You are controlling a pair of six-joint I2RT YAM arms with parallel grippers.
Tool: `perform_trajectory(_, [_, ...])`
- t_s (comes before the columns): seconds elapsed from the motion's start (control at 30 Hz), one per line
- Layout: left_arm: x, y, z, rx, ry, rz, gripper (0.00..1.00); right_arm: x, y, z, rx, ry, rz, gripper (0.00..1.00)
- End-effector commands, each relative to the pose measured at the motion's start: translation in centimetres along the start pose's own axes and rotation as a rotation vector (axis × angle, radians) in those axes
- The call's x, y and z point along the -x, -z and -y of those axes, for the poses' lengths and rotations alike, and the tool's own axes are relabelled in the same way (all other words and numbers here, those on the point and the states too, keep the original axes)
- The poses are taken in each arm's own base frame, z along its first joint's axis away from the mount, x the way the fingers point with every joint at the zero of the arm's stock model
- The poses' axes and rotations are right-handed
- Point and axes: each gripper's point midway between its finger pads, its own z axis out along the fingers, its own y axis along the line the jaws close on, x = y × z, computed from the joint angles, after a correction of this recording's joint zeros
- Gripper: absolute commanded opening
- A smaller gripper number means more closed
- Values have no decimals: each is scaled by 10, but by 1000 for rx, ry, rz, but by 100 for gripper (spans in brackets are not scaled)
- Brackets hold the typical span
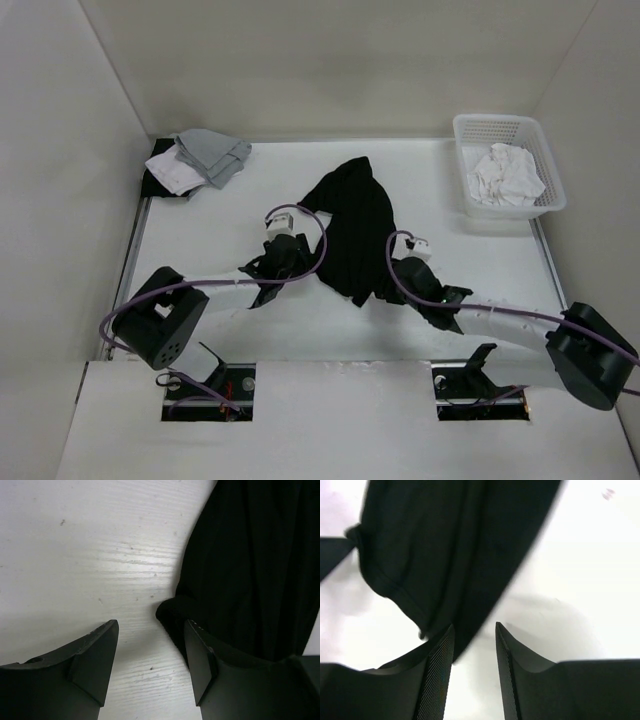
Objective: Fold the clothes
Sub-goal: Flatten the tank top out
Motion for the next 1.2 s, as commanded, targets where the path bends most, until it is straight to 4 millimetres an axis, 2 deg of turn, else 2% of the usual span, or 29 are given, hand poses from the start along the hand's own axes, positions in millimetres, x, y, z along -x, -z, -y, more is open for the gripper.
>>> perform_trajectory(0.0, [22, -3, 30, -121, 90, 65, 54, 1, 9, 7, -51, -54, 24, 44])
perform_trajectory(0.2, [26, 1, 42, -144, 62, 93, 53, -36, -2, -5, -49, 12, -92, 45])
perform_trajectory(0.43, [23, -7, 35, -102, 37, 99, 53, -53, -13, -20, -51, 56, -136, 46])
perform_trajectory(0.63, [24, -18, 41, -98, 23, 86, 43, -55, -13, -10, -126, 80, -143, 28])
perform_trajectory(0.7, [27, -20, 44, -96, 24, 95, 38, -55, -12, -2, -168, 99, -132, 16])
perform_trajectory(0.77, [32, -22, 47, -100, 27, 103, 22, -50, -11, 3, -190, 104, -108, 3])
perform_trajectory(0.8, [36, -20, 47, -101, 37, 114, 11, -44, -8, 2, -183, 97, -85, 1])
perform_trajectory(0.87, [51, -9, 48, -106, 63, 159, 2, -26, 1, 1, -169, 77, -27, 0])
perform_trajectory(1.0, [84, 43, 54, -127, 78, 265, 1, 22, 39, 11, -158, 27, 106, 0])
perform_trajectory(1.1, [90, 85, 54, -128, 62, 292, 10, 39, 70, 20, -150, -8, 157, 0])
perform_trajectory(1.17, [83, 104, 48, -111, 33, 279, 28, 38, 83, 32, -170, -38, 159, 0])
